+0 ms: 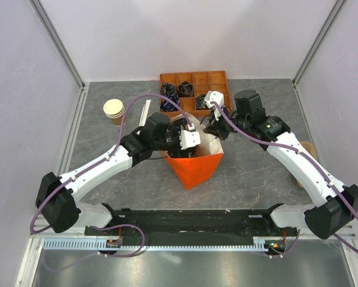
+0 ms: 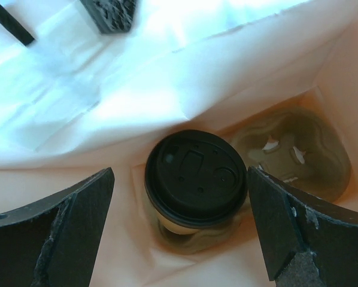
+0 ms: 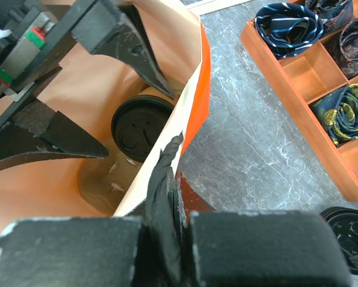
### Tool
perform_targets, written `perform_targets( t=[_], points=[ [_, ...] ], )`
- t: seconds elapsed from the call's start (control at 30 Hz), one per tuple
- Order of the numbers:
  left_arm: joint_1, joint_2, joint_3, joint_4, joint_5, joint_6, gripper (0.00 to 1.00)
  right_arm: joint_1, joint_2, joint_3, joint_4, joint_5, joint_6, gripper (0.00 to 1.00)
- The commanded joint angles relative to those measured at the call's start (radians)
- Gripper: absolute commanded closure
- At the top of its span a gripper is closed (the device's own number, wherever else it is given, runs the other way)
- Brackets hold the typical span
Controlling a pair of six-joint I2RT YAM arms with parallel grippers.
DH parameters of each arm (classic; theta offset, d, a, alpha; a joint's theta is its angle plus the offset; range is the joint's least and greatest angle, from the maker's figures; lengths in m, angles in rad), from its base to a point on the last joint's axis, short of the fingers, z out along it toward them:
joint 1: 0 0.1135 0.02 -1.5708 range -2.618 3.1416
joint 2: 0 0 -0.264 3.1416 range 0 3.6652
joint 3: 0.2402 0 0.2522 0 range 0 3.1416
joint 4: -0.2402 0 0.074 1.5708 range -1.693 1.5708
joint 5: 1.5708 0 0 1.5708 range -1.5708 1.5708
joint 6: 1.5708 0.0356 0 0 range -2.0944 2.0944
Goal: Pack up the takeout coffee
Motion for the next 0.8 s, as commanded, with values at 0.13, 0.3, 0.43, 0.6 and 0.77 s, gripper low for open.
perform_targets(
  t=[0.13,0.3,0.43,0.6,0.77],
  points=[
    [0.015,0.031,0.119,-0.006,-0.001,-0.046,0.09,-0.006,-0.011,0.002,0.018,0.024,-0.044,1.00],
    [0.015,0.054,0.173,-0.045,-0.003,-0.075,0.15,-0.002,-0.005,0.006,0.018,0.026,-0.047,1.00],
    [0.015,0.064,0.199,-0.091,0.008,-0.098,0.18,-0.004,0.004,0.015,0.019,0.053,-0.035,1.00],
    [0.012,0.097,0.236,-0.153,-0.020,-0.126,0.22,-0.002,0.018,0.035,0.019,0.064,-0.005,1.00],
    [0.005,0.137,0.265,-0.192,-0.096,-0.155,0.23,-0.002,0.023,0.042,0.019,0.073,0.004,1.00]
  ],
)
